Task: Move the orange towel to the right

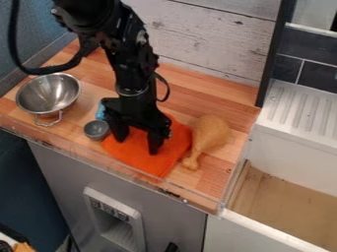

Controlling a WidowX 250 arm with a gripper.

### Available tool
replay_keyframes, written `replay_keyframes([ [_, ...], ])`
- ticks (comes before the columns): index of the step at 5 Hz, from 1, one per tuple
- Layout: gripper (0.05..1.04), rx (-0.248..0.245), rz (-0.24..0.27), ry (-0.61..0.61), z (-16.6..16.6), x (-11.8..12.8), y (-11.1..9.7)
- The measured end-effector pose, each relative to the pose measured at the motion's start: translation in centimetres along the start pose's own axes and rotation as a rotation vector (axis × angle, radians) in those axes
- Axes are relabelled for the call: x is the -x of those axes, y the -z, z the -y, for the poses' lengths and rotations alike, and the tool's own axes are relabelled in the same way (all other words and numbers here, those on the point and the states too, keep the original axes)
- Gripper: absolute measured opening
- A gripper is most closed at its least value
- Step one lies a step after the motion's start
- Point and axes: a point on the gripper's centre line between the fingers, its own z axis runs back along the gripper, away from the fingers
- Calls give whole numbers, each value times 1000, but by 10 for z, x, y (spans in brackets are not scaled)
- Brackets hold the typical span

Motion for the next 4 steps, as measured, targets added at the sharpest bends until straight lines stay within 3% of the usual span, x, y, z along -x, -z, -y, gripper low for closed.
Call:
replay_keyframes([
  [2, 999, 46, 62, -22, 6, -11, -28],
  [4, 999, 69, 171, -61, 2, -29, -72],
])
